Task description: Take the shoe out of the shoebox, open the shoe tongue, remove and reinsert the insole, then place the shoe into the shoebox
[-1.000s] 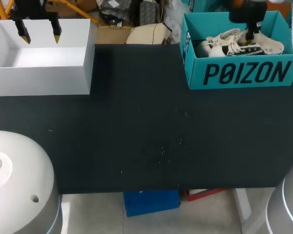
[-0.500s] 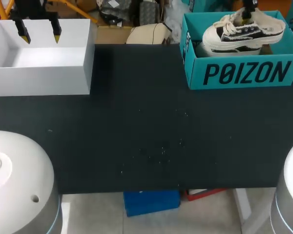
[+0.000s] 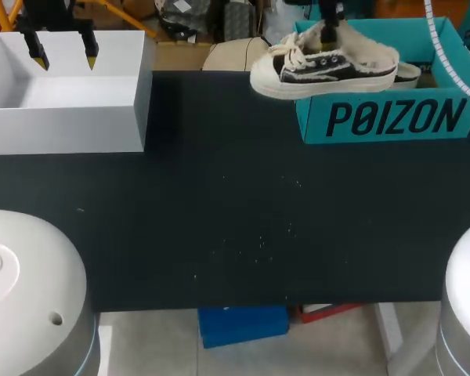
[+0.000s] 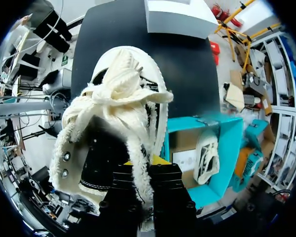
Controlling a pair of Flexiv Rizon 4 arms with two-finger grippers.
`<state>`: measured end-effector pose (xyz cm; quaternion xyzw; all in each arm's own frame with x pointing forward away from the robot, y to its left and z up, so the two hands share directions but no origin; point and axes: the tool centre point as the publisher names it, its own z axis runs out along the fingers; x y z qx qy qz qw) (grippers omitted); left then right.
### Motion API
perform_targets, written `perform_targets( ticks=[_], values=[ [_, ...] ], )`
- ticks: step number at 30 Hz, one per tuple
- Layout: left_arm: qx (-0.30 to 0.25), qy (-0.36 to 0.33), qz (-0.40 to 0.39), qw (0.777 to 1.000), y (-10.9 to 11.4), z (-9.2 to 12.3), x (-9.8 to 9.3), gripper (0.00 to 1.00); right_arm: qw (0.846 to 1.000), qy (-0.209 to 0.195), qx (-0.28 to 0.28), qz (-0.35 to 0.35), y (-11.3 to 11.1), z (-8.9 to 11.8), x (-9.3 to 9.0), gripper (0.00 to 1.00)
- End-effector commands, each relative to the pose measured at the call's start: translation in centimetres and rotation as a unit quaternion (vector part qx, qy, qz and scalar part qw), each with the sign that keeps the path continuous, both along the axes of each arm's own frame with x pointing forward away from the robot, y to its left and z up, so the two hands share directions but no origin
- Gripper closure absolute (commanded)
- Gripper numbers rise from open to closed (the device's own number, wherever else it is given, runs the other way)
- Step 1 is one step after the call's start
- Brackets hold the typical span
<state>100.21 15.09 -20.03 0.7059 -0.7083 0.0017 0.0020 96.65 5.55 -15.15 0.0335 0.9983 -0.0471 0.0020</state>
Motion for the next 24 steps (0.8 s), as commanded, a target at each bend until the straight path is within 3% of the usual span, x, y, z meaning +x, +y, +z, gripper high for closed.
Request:
perform_targets(
  ticks=[1,13,24],
  values=[
    [0.002,0.001,0.001,1.0,-0.1,0.0,0.0,0.0,0.998,-0.067,0.004,0.005,3.3,-3.4,-4.9,1.0],
    [0.002,0.001,0.001,1.0,-0.1,0.0,0.0,0.0,0.995,-0.061,0.072,0.021,9.6,-13.2,-9.8,1.0],
    [0.002,0.001,0.001,1.0,-0.1,0.0,0.0,0.0,0.993,-0.031,0.096,0.059,14.3,-21.1,-12.2,1.0]
  ],
)
